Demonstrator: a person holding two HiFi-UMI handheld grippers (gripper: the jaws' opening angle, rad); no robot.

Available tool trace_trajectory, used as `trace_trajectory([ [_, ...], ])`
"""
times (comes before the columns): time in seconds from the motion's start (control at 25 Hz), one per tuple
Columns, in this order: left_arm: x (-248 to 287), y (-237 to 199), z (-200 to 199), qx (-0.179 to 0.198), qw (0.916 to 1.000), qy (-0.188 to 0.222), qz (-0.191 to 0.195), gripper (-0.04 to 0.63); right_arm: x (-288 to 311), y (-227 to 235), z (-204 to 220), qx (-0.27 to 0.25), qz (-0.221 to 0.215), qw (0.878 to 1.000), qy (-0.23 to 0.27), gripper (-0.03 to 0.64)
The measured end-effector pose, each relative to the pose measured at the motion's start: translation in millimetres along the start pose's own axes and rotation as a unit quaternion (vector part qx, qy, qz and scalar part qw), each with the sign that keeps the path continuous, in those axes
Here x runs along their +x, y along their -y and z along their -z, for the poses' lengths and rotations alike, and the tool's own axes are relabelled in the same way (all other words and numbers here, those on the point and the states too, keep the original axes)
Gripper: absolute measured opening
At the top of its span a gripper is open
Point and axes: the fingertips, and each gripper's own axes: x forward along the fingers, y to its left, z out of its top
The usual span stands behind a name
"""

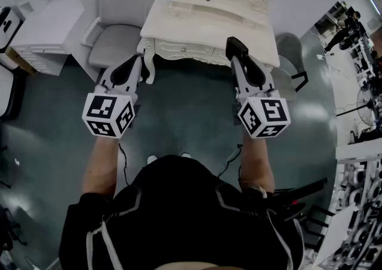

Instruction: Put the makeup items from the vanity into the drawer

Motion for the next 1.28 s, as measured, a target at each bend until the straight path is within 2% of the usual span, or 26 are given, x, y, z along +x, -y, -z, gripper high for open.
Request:
trace_trajectory([
  [0.2, 6, 9, -3, 0.04, 0.9991, -0.011, -0.002, 0.003, 5, 8, 5, 0.015, 0.005, 1.0, 0.002, 0.097],
  [0.4, 11, 12, -3, 0.038, 0.9991, -0.01, -0.013, 0.003, 7, 13, 8, 0.012, -0.006, 1.0, -0.002, 0.097],
  [0.68, 22, 18, 1, 0.037, 0.9991, -0.017, -0.012, 0.003, 8, 22, 11, 0.056, -0.019, 0.998, 0.011, 0.095],
  [1.28, 71, 63, 19, 0.028, 0.9989, -0.033, -0.019, 0.003, 2, 75, 30, 0.047, -0.053, 0.997, 0.013, 0.095],
])
